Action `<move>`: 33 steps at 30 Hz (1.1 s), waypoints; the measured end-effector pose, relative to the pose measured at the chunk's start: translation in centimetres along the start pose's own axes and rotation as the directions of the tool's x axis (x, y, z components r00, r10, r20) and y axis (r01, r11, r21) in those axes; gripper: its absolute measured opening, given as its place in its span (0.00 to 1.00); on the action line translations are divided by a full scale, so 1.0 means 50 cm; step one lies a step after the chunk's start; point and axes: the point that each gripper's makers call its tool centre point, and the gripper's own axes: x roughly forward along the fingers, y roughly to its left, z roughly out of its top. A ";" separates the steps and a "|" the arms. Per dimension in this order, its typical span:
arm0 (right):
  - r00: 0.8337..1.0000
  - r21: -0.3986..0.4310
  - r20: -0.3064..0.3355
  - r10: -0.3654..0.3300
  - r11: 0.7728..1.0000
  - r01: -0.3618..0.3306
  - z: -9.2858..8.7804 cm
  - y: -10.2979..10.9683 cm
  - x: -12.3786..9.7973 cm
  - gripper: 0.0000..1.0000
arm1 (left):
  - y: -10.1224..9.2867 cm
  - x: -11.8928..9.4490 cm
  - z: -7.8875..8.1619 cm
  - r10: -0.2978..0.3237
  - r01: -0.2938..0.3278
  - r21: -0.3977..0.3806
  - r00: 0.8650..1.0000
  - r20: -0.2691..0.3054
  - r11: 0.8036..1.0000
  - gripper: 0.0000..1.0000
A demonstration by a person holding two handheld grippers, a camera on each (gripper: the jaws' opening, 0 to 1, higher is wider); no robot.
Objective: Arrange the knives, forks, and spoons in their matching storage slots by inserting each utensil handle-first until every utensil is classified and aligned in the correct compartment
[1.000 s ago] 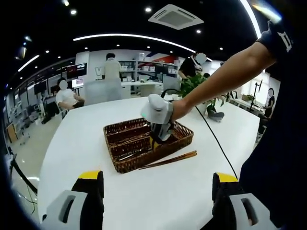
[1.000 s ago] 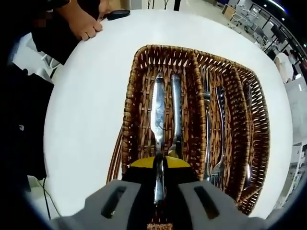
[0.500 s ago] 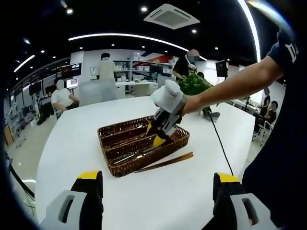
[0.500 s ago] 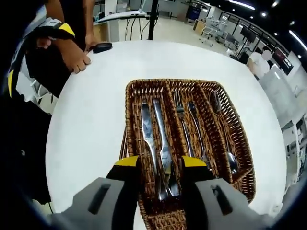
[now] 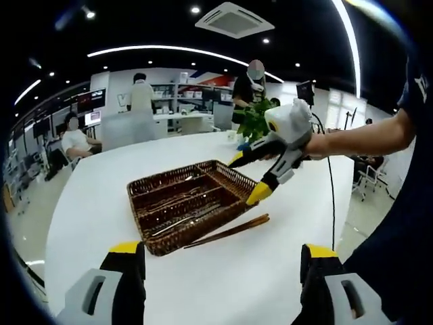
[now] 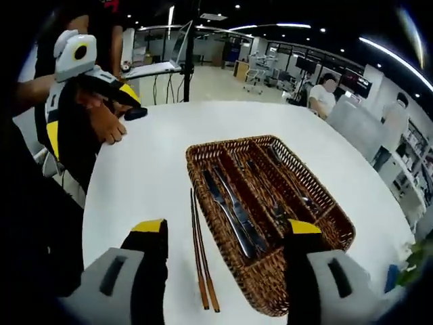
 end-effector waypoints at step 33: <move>0.966 0.321 0.040 -0.254 0.919 0.228 -0.089 0.033 -0.194 0.95 | -0.024 0.070 0.032 -0.154 0.154 0.097 0.988 -0.010 0.983 0.76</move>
